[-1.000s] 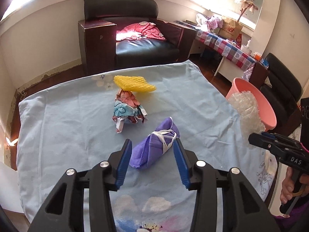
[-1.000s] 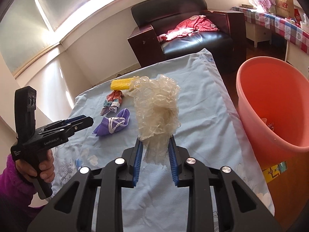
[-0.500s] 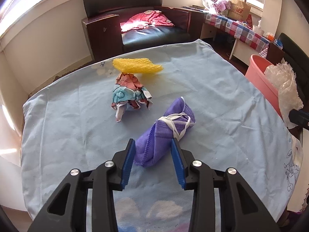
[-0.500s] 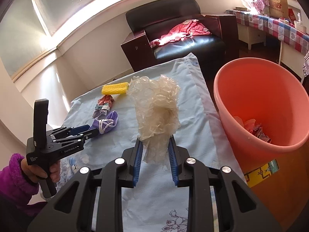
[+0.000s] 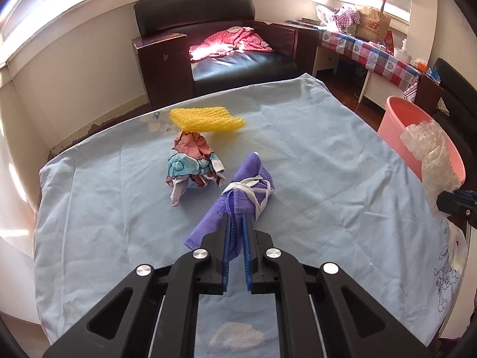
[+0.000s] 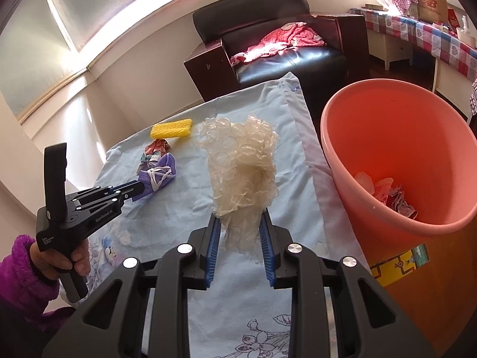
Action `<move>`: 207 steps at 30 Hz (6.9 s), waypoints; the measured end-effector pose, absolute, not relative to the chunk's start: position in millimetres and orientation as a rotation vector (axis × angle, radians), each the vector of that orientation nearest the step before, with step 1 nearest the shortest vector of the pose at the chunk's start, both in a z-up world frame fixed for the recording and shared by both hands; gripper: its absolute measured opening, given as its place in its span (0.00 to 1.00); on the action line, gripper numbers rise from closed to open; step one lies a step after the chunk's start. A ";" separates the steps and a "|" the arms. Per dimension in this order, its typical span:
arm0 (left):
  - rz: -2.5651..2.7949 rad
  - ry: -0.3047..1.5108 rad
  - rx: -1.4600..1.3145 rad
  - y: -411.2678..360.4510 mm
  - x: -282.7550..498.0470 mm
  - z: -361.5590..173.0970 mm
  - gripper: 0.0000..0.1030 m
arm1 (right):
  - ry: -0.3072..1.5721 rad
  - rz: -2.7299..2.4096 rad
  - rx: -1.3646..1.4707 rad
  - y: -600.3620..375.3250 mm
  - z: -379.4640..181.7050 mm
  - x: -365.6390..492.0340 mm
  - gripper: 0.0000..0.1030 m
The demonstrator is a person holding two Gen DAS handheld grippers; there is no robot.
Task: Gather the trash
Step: 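Carry the purple bag and clear plastic wrap over the pink bucket with both grippers, then open both grippers to drop the purple bag and plastic wrap into the bucket, then move both open grippers back toward the remaining trash on the bed, then grasp the crumpled patterned paper with the left gripper while the right grasps the yellow foam net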
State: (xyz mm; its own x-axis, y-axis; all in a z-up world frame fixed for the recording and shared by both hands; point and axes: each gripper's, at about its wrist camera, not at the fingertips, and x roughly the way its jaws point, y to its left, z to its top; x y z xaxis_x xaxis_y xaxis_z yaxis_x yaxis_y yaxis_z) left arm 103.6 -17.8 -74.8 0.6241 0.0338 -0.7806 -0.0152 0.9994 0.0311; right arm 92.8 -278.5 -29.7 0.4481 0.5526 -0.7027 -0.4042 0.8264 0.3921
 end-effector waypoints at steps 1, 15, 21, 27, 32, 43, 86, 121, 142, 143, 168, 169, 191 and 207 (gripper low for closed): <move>0.028 0.892 0.018 -18.5 104.5 -72.9 0.06 | 0.933 0.596 0.176 -277.9 -29.0 93.3 0.26; -0.047 0.782 0.062 -62.6 118.3 -32.6 0.06 | 0.896 0.511 0.210 -306.1 -19.8 99.8 0.26; -0.112 0.730 0.077 -94.8 125.5 -14.2 0.06 | 0.865 0.472 0.216 -319.5 -9.9 96.2 0.26; -0.181 0.680 0.083 -128.9 129.1 3.1 0.06 | 0.827 0.426 0.216 -333.9 4.5 91.2 0.26; -0.230 0.656 0.089 -156.5 131.6 9.1 0.06 | 0.794 0.379 0.223 -347.3 14.7 89.6 0.26; -0.302 0.655 0.086 -197.6 140.4 11.0 0.06 | 0.760 0.260 0.244 -381.5 19.6 89.6 0.26; -0.417 0.841 0.027 -265.3 206.7 -51.2 0.06 | 0.891 0.073 0.222 -402.8 -35.7 152.2 0.26; -0.243 0.744 -0.126 -141.2 151.5 -22.8 0.45 | 0.854 0.249 0.228 -334.7 -14.9 125.5 0.34; 0.085 0.729 -0.195 40.2 109.4 -42.0 0.49 | 0.899 0.485 0.162 -211.7 -15.0 127.0 0.34; 0.091 0.741 -0.205 46.0 112.6 -46.2 0.49 | 0.900 0.498 0.152 -203.8 -14.8 128.8 0.34; -0.048 0.823 -0.337 54.0 135.9 -85.1 0.19 | 0.935 0.724 0.079 -109.3 -11.0 174.4 0.34; -0.043 0.822 -0.340 55.4 132.7 -84.8 0.19 | 0.940 0.741 0.083 -103.8 -10.8 177.1 0.34; 0.037 0.810 -0.441 98.8 91.9 -88.9 0.17 | 1.043 0.674 0.003 -48.7 -64.3 233.3 0.34; 0.079 0.823 -0.378 84.4 98.5 -86.5 0.17 | 0.890 0.716 -0.031 -74.5 -27.4 174.4 0.04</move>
State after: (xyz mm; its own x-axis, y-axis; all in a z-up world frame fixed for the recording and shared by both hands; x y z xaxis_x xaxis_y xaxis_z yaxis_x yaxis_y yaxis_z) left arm 98.5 84.4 -86.5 0.6809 -0.0769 -0.7283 -0.2133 0.9305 -0.2977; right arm 174.4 -74.5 -27.4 0.4158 0.5578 -0.7183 -0.5826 0.7699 0.2605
